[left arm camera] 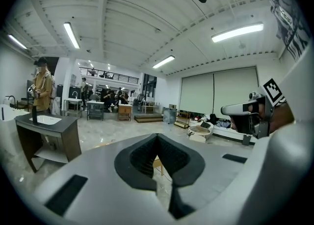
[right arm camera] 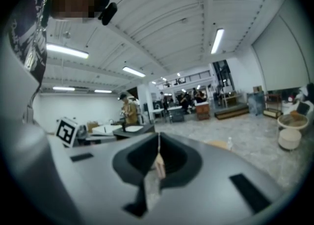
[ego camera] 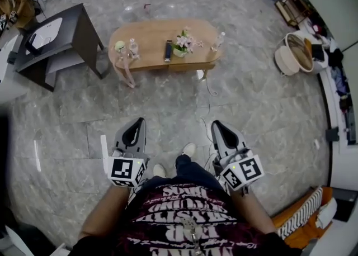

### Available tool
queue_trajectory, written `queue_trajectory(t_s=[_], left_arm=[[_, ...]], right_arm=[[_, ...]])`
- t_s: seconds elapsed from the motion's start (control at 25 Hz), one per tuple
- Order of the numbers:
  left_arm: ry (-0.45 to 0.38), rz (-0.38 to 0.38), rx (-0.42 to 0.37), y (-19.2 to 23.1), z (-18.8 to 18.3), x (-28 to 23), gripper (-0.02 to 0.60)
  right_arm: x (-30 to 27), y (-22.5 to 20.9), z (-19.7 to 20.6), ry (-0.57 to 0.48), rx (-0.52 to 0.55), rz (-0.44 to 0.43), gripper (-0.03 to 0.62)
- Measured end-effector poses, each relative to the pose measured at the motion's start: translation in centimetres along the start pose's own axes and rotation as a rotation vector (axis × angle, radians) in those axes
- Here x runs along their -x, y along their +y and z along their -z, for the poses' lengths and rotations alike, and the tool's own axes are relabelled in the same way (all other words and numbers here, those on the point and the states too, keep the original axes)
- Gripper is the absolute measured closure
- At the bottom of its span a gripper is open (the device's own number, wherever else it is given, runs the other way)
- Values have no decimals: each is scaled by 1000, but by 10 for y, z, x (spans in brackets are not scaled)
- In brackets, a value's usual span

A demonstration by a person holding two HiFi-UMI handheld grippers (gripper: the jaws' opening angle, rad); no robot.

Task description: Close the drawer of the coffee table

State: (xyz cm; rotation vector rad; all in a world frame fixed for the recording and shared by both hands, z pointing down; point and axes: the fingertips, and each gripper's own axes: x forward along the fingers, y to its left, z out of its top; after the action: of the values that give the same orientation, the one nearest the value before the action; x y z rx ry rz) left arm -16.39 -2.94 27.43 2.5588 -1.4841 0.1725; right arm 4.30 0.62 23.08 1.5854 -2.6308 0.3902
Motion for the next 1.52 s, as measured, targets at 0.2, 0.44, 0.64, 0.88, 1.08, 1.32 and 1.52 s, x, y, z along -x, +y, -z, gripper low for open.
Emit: queue_trajectory(t_s=[0.2,0.44,0.64,0.88,1.08,1.32,1.52], left_arm=[[8,-5,-7,-14,-16,-67,558],[-17,-52,-5,-29,-39,-133,558],[-23,-116,-6,-30,-42,-157,558],[37,-149,-36,-27,-32,-167,558],[101,-150,-44,-24,-12,-180,558],[180,-131,-39,-17,19,-210,558],[228,-120,-25,-5,40,-255,558]], right_arm=[[-2,-72,-12,-18,-3,32,559],[3,-160,-31,-46,-6,56,559],[0,-213,-38,-64,-2,63,559],[-4,-238,-31,-51,-28,47,559],[-14,-252,-13,-13,-71,40,559],[-32,-279,10,52,-97,67,559],[-66,-308,22,140,-74,67,559]])
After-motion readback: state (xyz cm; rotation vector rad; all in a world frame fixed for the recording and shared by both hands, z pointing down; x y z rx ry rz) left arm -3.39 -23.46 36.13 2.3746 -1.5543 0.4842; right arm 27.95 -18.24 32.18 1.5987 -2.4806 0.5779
